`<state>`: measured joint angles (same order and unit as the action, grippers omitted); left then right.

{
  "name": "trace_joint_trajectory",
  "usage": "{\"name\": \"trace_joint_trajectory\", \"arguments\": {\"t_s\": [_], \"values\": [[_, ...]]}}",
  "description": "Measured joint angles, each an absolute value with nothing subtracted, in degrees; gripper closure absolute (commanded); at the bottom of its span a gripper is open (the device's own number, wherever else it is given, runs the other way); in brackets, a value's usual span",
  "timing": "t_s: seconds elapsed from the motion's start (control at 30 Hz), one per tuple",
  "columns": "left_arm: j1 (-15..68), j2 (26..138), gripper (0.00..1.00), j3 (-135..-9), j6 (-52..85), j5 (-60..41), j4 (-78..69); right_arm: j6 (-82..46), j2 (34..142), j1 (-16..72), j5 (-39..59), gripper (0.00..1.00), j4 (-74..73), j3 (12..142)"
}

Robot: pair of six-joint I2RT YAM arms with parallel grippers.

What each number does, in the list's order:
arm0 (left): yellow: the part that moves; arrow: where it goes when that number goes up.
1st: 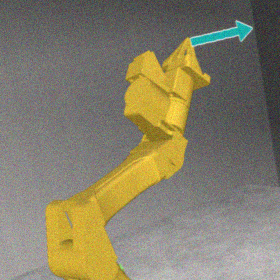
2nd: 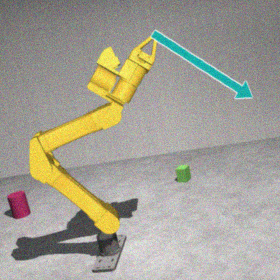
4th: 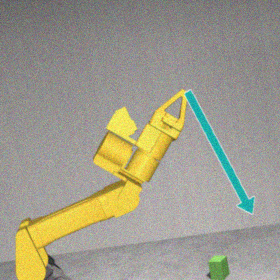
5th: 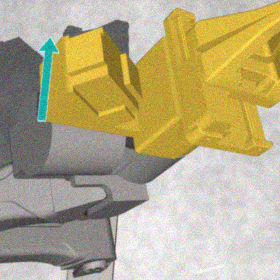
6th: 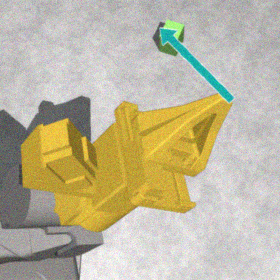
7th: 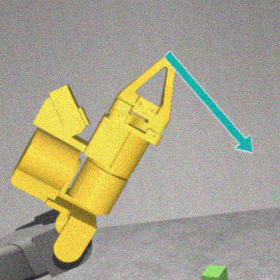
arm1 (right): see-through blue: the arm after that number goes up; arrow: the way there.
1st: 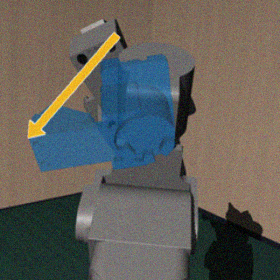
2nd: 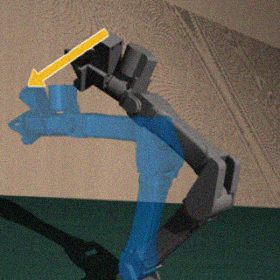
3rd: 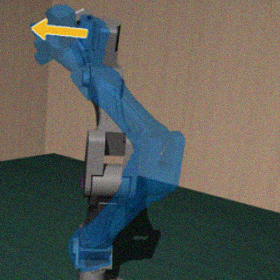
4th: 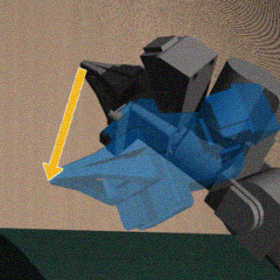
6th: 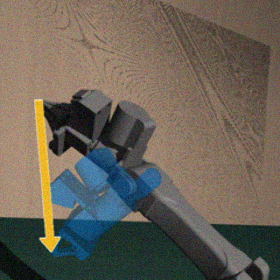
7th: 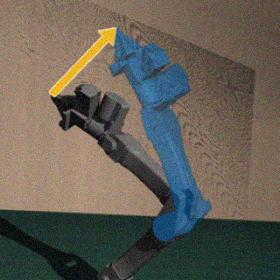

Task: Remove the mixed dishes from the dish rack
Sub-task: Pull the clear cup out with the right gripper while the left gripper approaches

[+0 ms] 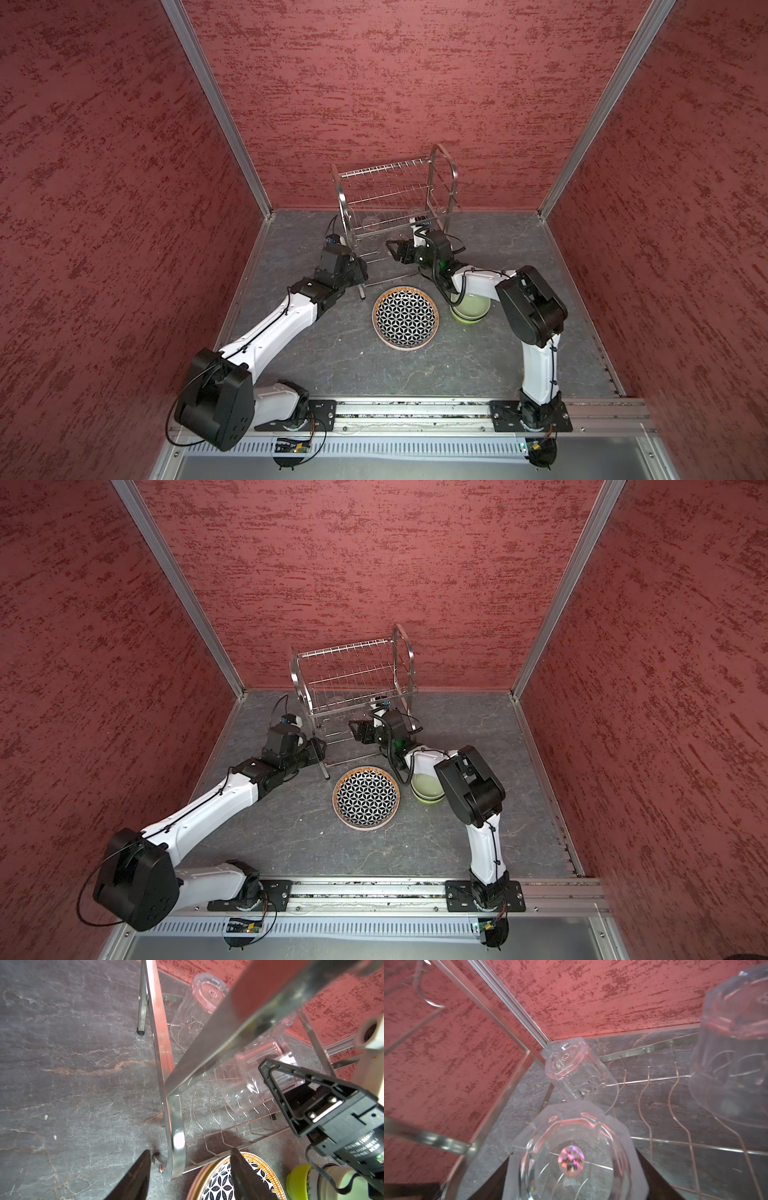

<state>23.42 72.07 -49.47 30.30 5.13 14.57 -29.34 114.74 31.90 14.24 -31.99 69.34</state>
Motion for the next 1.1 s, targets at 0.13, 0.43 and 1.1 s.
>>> {"name": "trace_joint_trajectory", "arguments": {"t_s": [0.13,0.43,1.1], "values": [[23.42,69.6,0.31,-49.47,30.33,5.39,15.53,-30.52,111.46,32.08,15.33,0.58,-33.15,66.0],[23.42,62.63,0.29,-47.92,30.37,6.57,18.57,-33.21,105.69,32.47,16.38,0.6,-36.82,59.37],[30.3,53.93,0.19,-35.77,35.27,-3.6,8.27,-39.72,94.15,33.19,15.92,0.61,-46.52,43.92]]}}
